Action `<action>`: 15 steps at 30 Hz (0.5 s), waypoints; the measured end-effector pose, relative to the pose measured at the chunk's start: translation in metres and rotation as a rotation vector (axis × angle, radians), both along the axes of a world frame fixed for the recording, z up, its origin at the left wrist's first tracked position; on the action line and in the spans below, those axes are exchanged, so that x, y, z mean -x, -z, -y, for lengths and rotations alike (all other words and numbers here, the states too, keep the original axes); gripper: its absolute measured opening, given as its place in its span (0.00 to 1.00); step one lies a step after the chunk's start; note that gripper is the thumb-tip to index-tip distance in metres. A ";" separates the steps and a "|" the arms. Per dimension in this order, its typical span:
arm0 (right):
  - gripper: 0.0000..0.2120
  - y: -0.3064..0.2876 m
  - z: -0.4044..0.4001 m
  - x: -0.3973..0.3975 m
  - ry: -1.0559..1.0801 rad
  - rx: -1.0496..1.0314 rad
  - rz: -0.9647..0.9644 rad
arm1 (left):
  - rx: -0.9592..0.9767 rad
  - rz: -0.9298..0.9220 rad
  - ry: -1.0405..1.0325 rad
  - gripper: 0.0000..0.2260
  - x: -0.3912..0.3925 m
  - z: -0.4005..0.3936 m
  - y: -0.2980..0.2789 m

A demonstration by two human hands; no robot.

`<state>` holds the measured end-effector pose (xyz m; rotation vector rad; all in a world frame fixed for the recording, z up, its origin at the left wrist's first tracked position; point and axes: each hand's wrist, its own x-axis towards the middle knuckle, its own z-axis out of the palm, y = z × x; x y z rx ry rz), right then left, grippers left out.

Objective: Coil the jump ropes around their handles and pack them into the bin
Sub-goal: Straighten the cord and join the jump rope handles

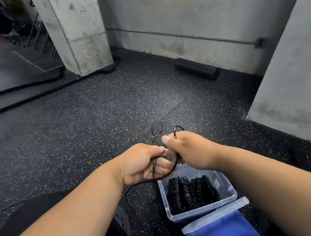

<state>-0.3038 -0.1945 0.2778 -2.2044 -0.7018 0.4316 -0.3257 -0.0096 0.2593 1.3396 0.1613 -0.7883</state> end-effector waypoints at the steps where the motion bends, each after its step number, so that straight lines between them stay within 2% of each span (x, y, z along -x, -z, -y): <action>1: 0.23 -0.005 -0.005 0.007 -0.081 0.074 0.047 | 0.015 -0.002 -0.022 0.13 -0.001 0.002 0.000; 3: 0.20 -0.015 -0.015 0.022 -0.235 0.314 0.229 | -0.024 -0.003 -0.104 0.24 -0.001 0.010 0.001; 4: 0.18 -0.019 -0.021 0.029 -0.308 0.402 0.336 | -0.019 -0.021 -0.130 0.26 -0.002 0.011 0.002; 6: 0.16 -0.019 -0.030 0.040 -0.315 0.474 0.400 | 0.049 -0.082 -0.132 0.24 -0.004 0.012 0.001; 8: 0.23 -0.015 -0.032 0.047 -0.326 0.573 0.399 | 0.145 -0.124 -0.175 0.23 -0.008 0.011 0.001; 10: 0.21 -0.006 -0.031 0.050 -0.412 0.597 0.393 | 0.179 -0.104 -0.259 0.18 -0.014 0.009 0.001; 12: 0.22 0.001 -0.023 0.046 -0.403 0.515 0.227 | 0.193 -0.046 -0.297 0.12 -0.019 0.005 -0.002; 15: 0.28 0.012 -0.008 0.028 -0.174 0.032 -0.260 | 0.166 0.053 -0.277 0.10 -0.020 -0.003 -0.006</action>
